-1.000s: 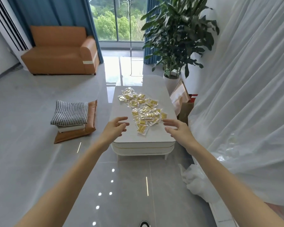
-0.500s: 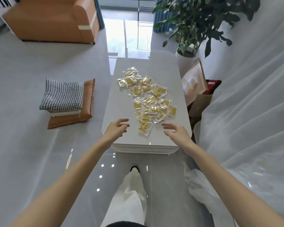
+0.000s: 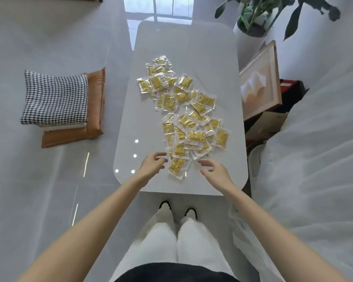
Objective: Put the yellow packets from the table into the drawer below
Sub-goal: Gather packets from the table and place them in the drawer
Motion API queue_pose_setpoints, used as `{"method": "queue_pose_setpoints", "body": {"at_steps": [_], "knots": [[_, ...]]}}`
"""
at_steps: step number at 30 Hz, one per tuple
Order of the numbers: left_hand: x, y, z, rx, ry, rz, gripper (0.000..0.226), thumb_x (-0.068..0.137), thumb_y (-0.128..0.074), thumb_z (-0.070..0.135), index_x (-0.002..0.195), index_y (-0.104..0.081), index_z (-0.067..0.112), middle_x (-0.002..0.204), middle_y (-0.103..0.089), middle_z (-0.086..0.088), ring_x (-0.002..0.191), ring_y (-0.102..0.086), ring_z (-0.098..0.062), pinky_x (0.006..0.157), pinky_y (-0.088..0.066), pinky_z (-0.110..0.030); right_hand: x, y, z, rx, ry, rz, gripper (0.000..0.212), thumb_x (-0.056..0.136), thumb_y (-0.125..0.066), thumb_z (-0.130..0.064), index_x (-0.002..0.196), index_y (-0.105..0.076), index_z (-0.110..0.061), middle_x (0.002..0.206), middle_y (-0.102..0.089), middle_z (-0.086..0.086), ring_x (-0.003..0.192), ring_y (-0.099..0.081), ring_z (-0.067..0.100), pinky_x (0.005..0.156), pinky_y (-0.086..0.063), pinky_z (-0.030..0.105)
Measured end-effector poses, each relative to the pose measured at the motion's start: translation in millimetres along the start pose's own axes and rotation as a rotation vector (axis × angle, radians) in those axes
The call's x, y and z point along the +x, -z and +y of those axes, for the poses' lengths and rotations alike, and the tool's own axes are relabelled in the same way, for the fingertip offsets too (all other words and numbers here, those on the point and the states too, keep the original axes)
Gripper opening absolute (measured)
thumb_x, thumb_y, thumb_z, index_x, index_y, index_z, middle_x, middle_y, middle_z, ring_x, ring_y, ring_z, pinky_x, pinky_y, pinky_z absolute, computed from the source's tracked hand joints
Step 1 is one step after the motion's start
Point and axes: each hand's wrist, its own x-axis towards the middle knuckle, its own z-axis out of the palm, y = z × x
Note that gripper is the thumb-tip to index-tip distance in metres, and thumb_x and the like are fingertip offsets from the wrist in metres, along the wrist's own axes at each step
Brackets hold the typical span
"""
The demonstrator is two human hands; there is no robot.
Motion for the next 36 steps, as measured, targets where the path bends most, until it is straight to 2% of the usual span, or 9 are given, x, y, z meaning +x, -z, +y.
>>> {"method": "queue_pose_setpoints", "body": {"at_steps": [5,7,10,15,23,27,31,34,36], "knots": [[58,-13,-8,-0.038,0.092,0.016,0.039,0.097,-0.039,0.013,0.134,-0.049,0.017,0.123,-0.061,-0.006,0.102,-0.059,-0.021,0.085,-0.045,-0.029,66,1,6,-0.028,-0.034,-0.023,0.039,0.095,-0.049,-0.016,0.133,-0.054,-0.023,0.133,-0.054,-0.005,0.094,-0.057,0.011,0.080,-0.041,0.023],[80,-19,-14,-0.055,0.121,0.028,0.039,0.097,-0.039,0.013,0.134,-0.049,0.017,0.124,-0.061,-0.006,0.103,-0.059,-0.021,0.085,-0.045,-0.029,94,1,10,-0.035,-0.040,-0.021,0.039,0.095,-0.048,-0.016,0.133,-0.053,-0.022,0.132,-0.056,-0.004,0.097,-0.060,0.016,0.078,-0.046,0.027],[114,-27,-22,-0.092,0.165,0.066,0.039,0.097,-0.040,0.014,0.134,-0.049,0.017,0.126,-0.060,-0.006,0.103,-0.058,-0.020,0.085,-0.045,-0.030,138,0,19,-0.055,-0.051,-0.030,0.038,0.095,-0.048,-0.016,0.131,-0.053,-0.024,0.128,-0.059,-0.001,0.105,-0.060,0.024,0.087,-0.049,0.037],[171,-43,-34,-0.149,0.223,0.139,0.040,0.098,-0.041,0.016,0.137,-0.046,0.018,0.134,-0.055,-0.006,0.119,-0.053,-0.023,0.101,-0.044,-0.037,215,-3,37,-0.157,0.003,-0.023,0.046,0.091,-0.050,-0.012,0.136,-0.049,-0.021,0.141,-0.047,0.001,0.130,-0.043,0.019,0.107,-0.039,0.039],[249,-68,-55,-0.206,0.235,0.168,0.045,0.096,-0.050,0.025,0.140,-0.044,0.020,0.133,-0.055,-0.004,0.117,-0.053,-0.019,0.087,-0.043,-0.029,310,-16,62,-0.485,0.128,-0.006,0.063,0.089,-0.057,-0.013,0.146,-0.033,-0.026,0.155,-0.027,0.001,0.144,-0.018,0.022,0.117,-0.022,0.043],[270,-85,-67,-0.161,0.261,0.199,0.051,0.091,-0.058,0.030,0.138,-0.043,0.017,0.129,-0.055,-0.004,0.117,-0.053,-0.020,0.095,-0.045,-0.033,330,-27,83,-0.709,0.157,-0.018,0.073,0.087,-0.062,-0.017,0.149,-0.025,-0.026,0.154,-0.027,0.001,0.142,-0.019,0.024,0.112,-0.026,0.043],[284,-101,-76,-0.074,0.305,0.277,0.059,0.082,-0.069,0.037,0.131,-0.042,0.017,0.105,-0.056,0.001,0.106,-0.056,-0.021,0.097,-0.047,-0.041,339,-33,95,-0.811,0.213,0.090,0.075,0.084,-0.067,-0.020,0.148,-0.028,-0.018,0.144,-0.035,0.006,0.131,-0.028,0.027,0.107,-0.029,0.037],[294,-109,-78,0.026,0.320,0.370,0.049,0.080,-0.070,0.039,0.116,-0.043,0.021,0.090,-0.057,0.006,0.099,-0.058,-0.021,0.096,-0.044,-0.044,346,-36,95,-0.803,0.211,0.134,0.076,0.079,-0.072,-0.019,0.144,-0.032,-0.017,0.134,-0.040,0.008,0.122,-0.032,0.028,0.099,-0.033,0.034],[297,-112,-77,0.040,0.315,0.424,0.034,0.083,-0.068,0.036,0.106,-0.048,0.022,0.084,-0.058,0.009,0.094,-0.060,-0.019,0.096,-0.043,-0.043,348,-35,96,-0.782,0.206,0.148,0.075,0.077,-0.074,-0.021,0.141,-0.036,-0.018,0.128,-0.041,0.008,0.119,-0.033,0.027,0.094,-0.032,0.032]]}}
